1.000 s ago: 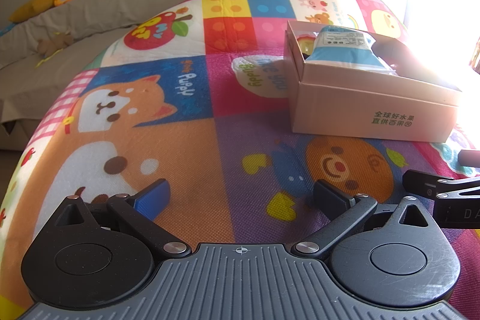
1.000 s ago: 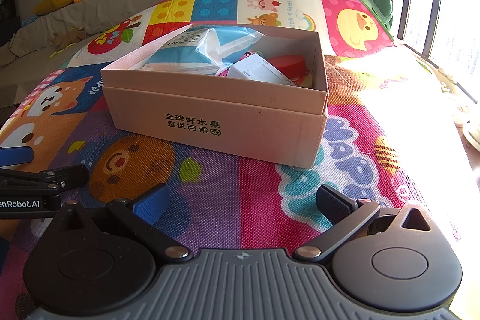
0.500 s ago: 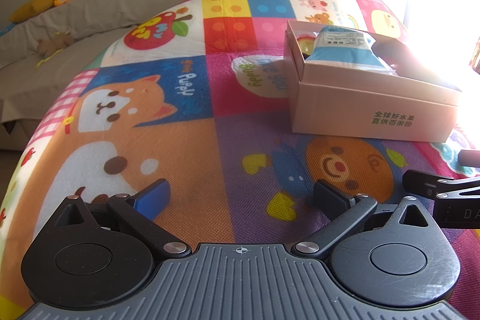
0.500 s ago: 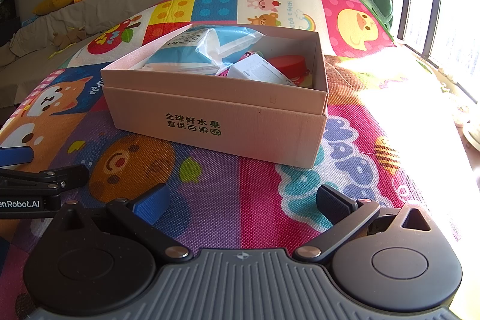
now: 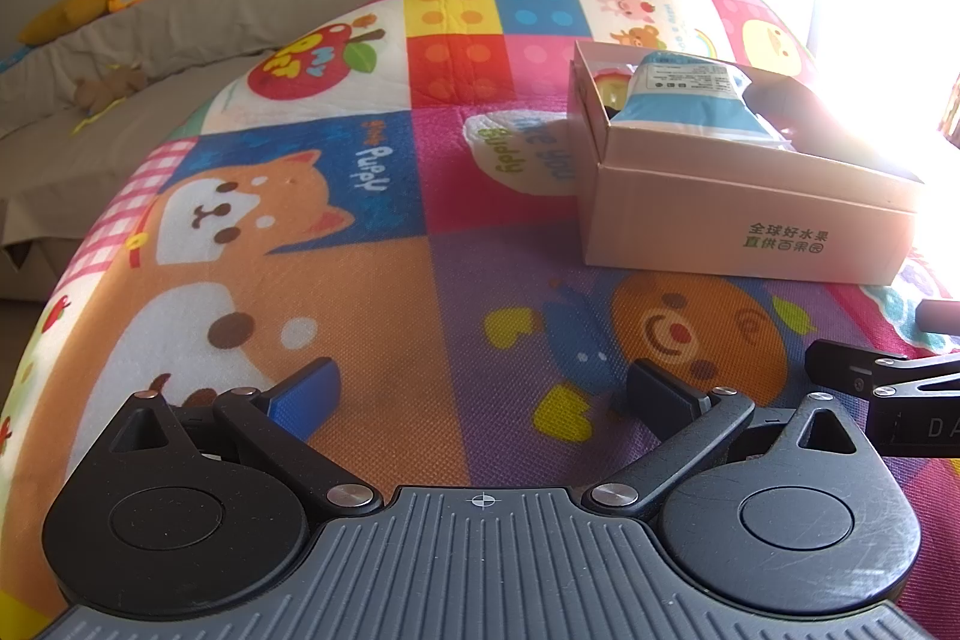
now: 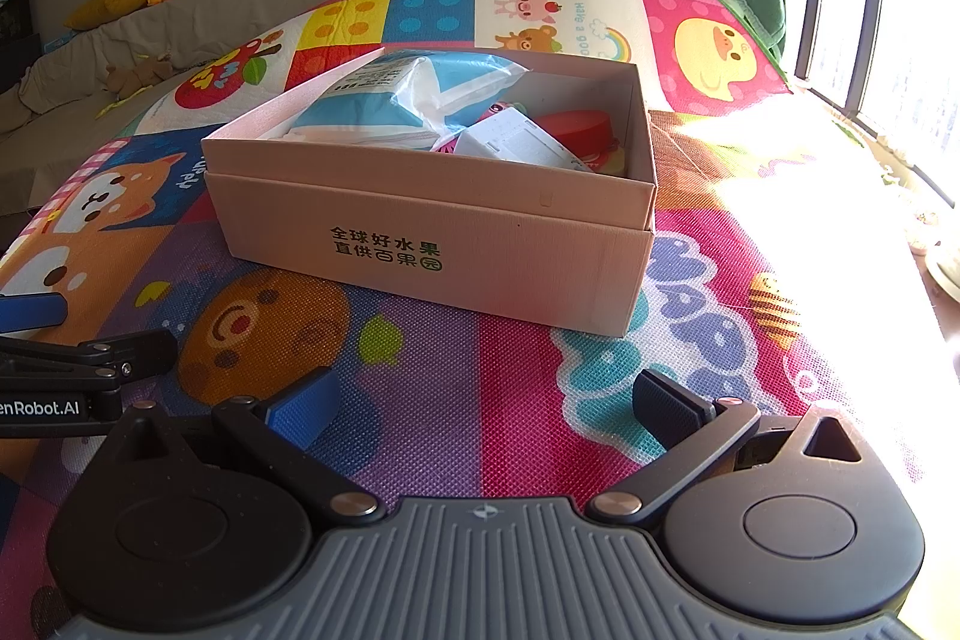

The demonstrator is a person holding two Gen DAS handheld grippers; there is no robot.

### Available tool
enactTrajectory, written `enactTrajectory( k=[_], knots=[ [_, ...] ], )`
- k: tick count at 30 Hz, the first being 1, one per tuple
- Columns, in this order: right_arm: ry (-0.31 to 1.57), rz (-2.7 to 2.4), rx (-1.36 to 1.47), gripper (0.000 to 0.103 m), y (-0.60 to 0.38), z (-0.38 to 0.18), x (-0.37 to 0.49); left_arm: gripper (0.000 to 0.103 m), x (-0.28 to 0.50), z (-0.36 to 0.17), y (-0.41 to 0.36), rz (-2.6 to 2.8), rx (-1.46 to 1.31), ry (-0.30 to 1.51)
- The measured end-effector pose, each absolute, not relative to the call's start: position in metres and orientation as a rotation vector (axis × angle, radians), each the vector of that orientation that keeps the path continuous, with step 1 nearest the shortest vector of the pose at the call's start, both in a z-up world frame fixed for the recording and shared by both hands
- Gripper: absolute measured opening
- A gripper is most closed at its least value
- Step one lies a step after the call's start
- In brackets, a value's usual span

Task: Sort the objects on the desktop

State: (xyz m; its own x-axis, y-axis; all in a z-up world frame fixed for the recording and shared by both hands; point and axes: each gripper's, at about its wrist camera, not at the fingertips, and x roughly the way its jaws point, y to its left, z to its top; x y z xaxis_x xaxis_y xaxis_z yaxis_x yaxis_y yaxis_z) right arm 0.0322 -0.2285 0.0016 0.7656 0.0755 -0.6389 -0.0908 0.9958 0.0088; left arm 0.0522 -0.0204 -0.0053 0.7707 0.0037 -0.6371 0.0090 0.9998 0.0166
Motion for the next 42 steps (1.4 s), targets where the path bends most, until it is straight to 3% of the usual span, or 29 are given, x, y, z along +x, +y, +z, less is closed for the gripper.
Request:
enactTrajectory(
  k=[42],
  knots=[
    [0.693,0.091,-0.023,0.103,-0.2286,0.0016,0.0322,0.103,0.0473,-0.0028,-0.0177,-0.01,0.018,0.729]
  ],
)
